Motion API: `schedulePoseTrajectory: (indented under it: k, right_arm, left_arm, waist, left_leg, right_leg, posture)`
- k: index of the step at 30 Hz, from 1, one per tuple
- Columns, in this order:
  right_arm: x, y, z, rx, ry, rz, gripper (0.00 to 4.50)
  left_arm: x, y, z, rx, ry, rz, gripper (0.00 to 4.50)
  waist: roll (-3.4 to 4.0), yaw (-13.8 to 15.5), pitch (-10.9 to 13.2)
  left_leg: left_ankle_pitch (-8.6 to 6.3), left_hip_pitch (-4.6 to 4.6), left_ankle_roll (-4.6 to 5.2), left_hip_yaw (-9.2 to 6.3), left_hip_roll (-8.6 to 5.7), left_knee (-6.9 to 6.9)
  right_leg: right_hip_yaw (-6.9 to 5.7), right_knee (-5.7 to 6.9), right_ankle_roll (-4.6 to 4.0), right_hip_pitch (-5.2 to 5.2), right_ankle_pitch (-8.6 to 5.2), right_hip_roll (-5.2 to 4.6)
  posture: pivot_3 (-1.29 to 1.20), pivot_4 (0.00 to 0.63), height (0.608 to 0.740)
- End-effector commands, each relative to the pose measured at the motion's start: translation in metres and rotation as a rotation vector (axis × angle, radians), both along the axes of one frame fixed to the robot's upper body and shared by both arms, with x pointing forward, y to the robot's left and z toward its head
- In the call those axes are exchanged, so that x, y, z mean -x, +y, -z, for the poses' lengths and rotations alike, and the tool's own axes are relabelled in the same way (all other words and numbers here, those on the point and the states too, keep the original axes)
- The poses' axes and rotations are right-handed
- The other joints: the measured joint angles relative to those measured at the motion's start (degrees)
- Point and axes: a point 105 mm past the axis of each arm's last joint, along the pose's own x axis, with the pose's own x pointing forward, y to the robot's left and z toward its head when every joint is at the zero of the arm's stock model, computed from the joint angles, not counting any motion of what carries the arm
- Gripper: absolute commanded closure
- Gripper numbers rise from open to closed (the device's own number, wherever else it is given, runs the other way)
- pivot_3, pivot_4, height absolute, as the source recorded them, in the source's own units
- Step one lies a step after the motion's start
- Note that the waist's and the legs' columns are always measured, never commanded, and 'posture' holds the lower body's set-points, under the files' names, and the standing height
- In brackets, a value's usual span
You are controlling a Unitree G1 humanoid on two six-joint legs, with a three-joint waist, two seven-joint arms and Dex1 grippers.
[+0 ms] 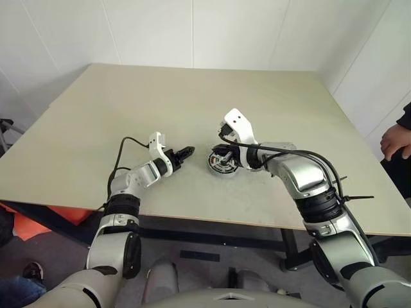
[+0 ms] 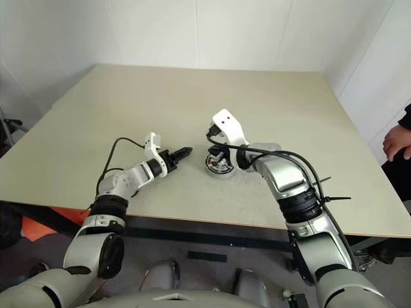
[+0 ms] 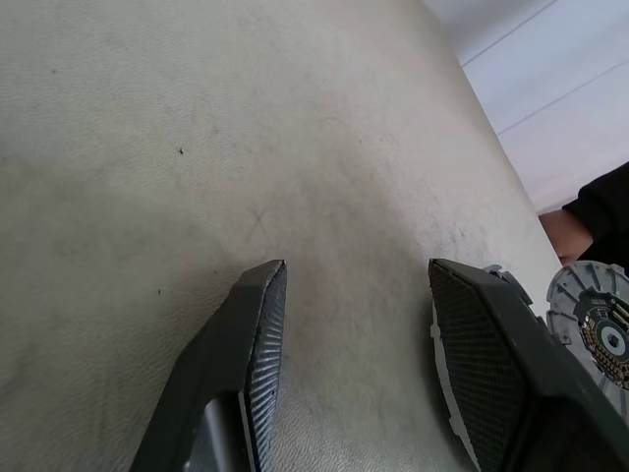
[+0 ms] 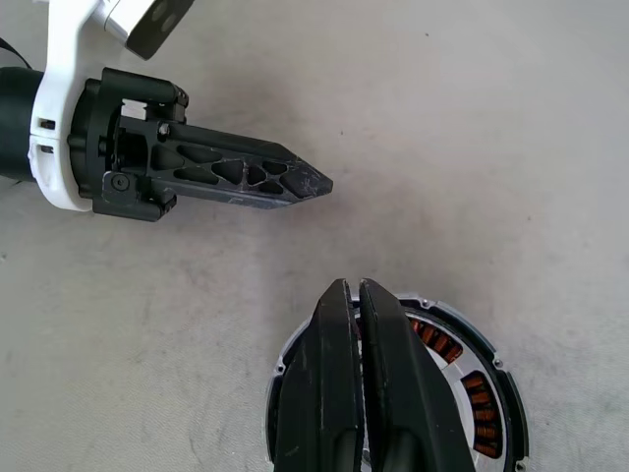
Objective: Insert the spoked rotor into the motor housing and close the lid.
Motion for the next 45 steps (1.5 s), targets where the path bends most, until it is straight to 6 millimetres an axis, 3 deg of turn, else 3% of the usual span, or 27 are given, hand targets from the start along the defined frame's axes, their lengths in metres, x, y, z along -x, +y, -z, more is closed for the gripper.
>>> schedulePoseTrajectory:
  k: [1,5,9,15,20,25,30,32,35,37,40,45]
  right_arm:
    - [-0.005,-0.004,0.009,-0.013,-0.002,0.038,4.45]
    - [-0.003,-0.020,0.062,0.038,0.104,0.111,4.45]
    - [-0.006,-0.028,0.071,0.048,0.100,0.135,4.45]
    - [-0.005,-0.021,0.023,-0.050,0.013,0.046,4.45]
    - [-0.007,-0.034,-0.019,-0.114,-0.073,0.067,4.45]
    - [-0.014,-0.081,-0.041,-0.013,-0.195,0.216,4.45]
    - [-0.022,-0.159,-0.049,0.232,-0.304,0.455,4.45]
    - [-0.020,-0.179,-0.050,0.275,-0.308,0.522,4.45]
    - [-0.006,-0.204,-0.030,0.348,-0.239,0.565,4.45]
    - [0.006,-0.204,-0.011,0.371,-0.184,0.541,4.45]
    - [0.023,-0.185,0.010,0.346,-0.115,0.449,4.45]
    - [0.027,-0.155,0.005,0.251,-0.117,0.373,4.45]
  left_arm:
    - [-0.007,0.000,-0.013,-0.018,-0.048,0.005,2.05]
    - [-0.009,0.001,-0.015,-0.024,-0.053,0.008,2.05]
    - [-0.010,0.003,-0.016,-0.028,-0.054,0.007,2.05]
    - [-0.011,0.001,-0.015,-0.032,-0.054,0.010,2.05]
    - [-0.012,0.000,-0.015,-0.030,-0.058,0.013,2.05]
    - [-0.012,0.001,-0.014,-0.040,-0.067,0.018,2.05]
    - [-0.014,0.003,-0.016,-0.061,-0.086,0.026,2.05]
    - [-0.015,0.003,-0.016,-0.064,-0.088,0.029,2.05]
    - [-0.016,0.001,-0.016,-0.068,-0.090,0.036,2.05]
    - [-0.017,0.000,-0.017,-0.070,-0.091,0.041,2.05]
    - [-0.018,-0.001,-0.017,-0.072,-0.091,0.045,2.05]
    - [-0.019,-0.002,-0.015,-0.077,-0.085,0.048,2.05]
  waist:
    - [0.00,0.0,0.0]
    - [0.01,0.0,0.0]
    - [-0.06,-0.1,-0.1]
    - [-0.05,0.2,-0.1]
    - [-0.03,0.2,-0.1]
    - [-0.04,0.3,-0.1]
    - [-0.04,0.5,-0.1]
    - [-0.04,0.5,-0.1]
    - [-0.04,0.4,-0.1]
    - [-0.04,0.4,-0.1]
    - [0.04,0.3,0.0]
    - [0.09,0.0,0.0]
  left_leg:
    - [0.00,0.00,0.00,-0.01,0.00,0.00]
    - [-0.01,-0.01,0.02,-0.04,-0.02,0.01]
    - [-0.05,0.41,0.07,-0.03,-0.04,0.01]
    - [-0.14,0.70,0.22,-0.09,-0.11,0.00]
    - [-0.07,0.57,0.12,-0.12,-0.08,-0.03]
    - [-0.07,0.10,0.13,-0.14,-0.12,-0.02]
    - [-0.07,-0.07,0.14,-0.13,-0.13,0.01]
    - [-0.06,-0.06,0.13,-0.13,-0.12,0.02]
    - [-0.06,-0.02,0.13,-0.11,-0.11,0.02]
    - [-0.07,-0.01,0.15,-0.11,-0.11,0.01]
    - [-0.09,-0.04,0.19,-0.09,-0.12,0.02]
    - [-0.22,0.02,0.41,-0.06,-0.09,0.07]
  right_leg:
    - [-0.01,0.00,0.00,0.00,0.00,0.00]
    - [-0.05,-0.02,-0.01,0.06,-0.01,-0.02]
    - [-0.03,-0.02,0.00,0.48,-0.01,-0.04]
    - [0.00,-0.12,0.40,0.98,-0.25,-0.08]
    - [-0.02,-0.11,0.05,0.80,-0.02,-0.04]
    - [-0.04,-0.15,0.05,0.36,-0.03,-0.04]
    - [-0.04,-0.17,0.05,0.18,-0.03,-0.05]
    - [-0.03,-0.16,0.06,0.18,-0.03,-0.05]
    - [-0.02,-0.15,0.06,0.19,-0.03,-0.04]
    - [-0.02,-0.16,0.06,0.20,-0.04,-0.04]
    - [-0.02,-0.16,0.06,0.16,-0.04,-0.05]
    - [0.01,-0.10,0.06,0.15,-0.03,-0.05]
  posture:
    - [0.00,0.000,0.740]
    - [0.00,0.000,0.740]
    - [0.00,0.000,0.740]
    - [0.00,0.000,0.740]
    - [0.00,0.000,0.740]
    - [0.00,0.000,0.740]
    - [0.00,0.000,0.740]
    - [0.00,0.000,0.740]
    - [0.00,0.000,0.740]
    - [0.00,0.000,0.740]
    - [0.00,0.000,0.740]
    - [0.00,0.000,0.740]
